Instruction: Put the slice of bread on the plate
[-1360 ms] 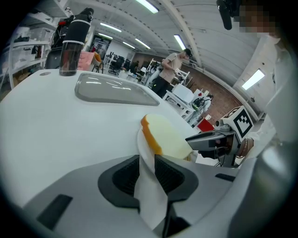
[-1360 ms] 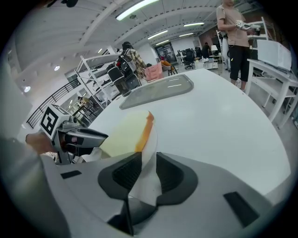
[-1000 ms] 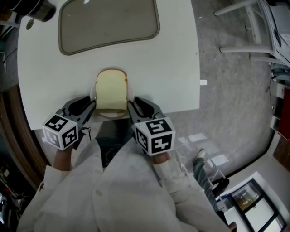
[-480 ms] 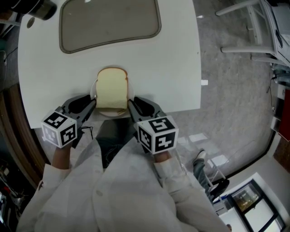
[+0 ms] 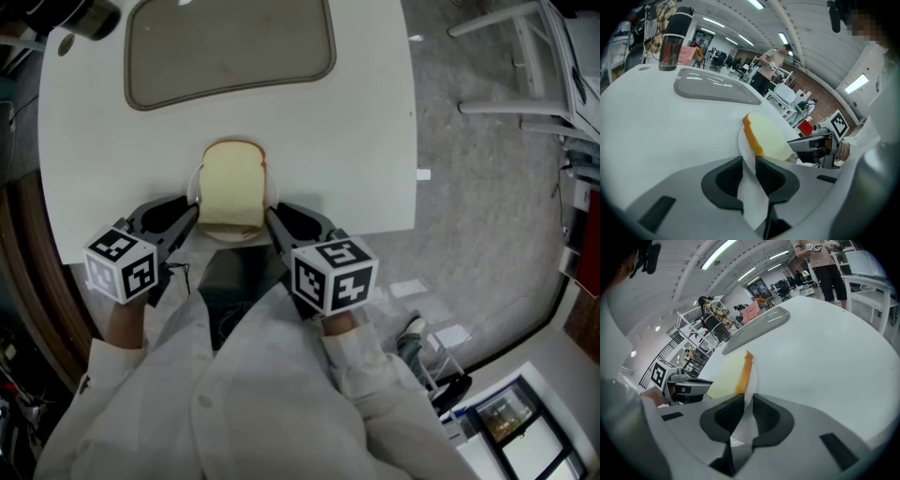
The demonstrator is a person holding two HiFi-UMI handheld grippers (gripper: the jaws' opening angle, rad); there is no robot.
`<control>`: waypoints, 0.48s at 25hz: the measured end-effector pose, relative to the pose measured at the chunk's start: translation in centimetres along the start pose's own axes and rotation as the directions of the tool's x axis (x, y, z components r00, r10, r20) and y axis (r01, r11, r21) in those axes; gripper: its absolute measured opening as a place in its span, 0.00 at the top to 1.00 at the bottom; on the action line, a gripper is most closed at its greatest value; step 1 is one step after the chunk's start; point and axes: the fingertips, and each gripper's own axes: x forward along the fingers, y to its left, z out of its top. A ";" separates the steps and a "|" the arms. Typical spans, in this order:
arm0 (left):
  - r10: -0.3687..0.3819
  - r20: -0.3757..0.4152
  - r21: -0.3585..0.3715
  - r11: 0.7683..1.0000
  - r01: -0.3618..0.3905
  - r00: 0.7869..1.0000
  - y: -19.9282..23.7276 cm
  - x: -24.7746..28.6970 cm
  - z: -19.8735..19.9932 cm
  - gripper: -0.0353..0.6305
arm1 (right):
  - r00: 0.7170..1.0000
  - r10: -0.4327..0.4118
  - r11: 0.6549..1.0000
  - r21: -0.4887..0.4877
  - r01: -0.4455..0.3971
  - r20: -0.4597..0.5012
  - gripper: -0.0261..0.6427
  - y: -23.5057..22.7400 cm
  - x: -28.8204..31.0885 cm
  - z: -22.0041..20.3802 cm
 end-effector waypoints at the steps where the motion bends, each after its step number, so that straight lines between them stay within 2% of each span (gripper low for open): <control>1: 0.003 0.016 -0.013 1.000 -0.003 1.000 0.1 0.0 0.2 0.82 | 1.000 -0.004 1.000 0.003 0.004 -0.003 0.86 0.0 0.0 0.0; 5: 0.005 0.076 -0.093 0.996 0.002 0.997 0.0 -0.2 0.8 0.82 | 1.000 -0.004 1.000 0.016 0.005 -0.015 0.86 -0.2 0.0 0.0; 12: -0.005 0.076 -0.144 0.989 0.016 0.997 -0.2 -0.2 0.7 0.82 | 1.000 0.009 1.000 0.021 -0.009 -0.028 0.87 0.0 -0.4 0.5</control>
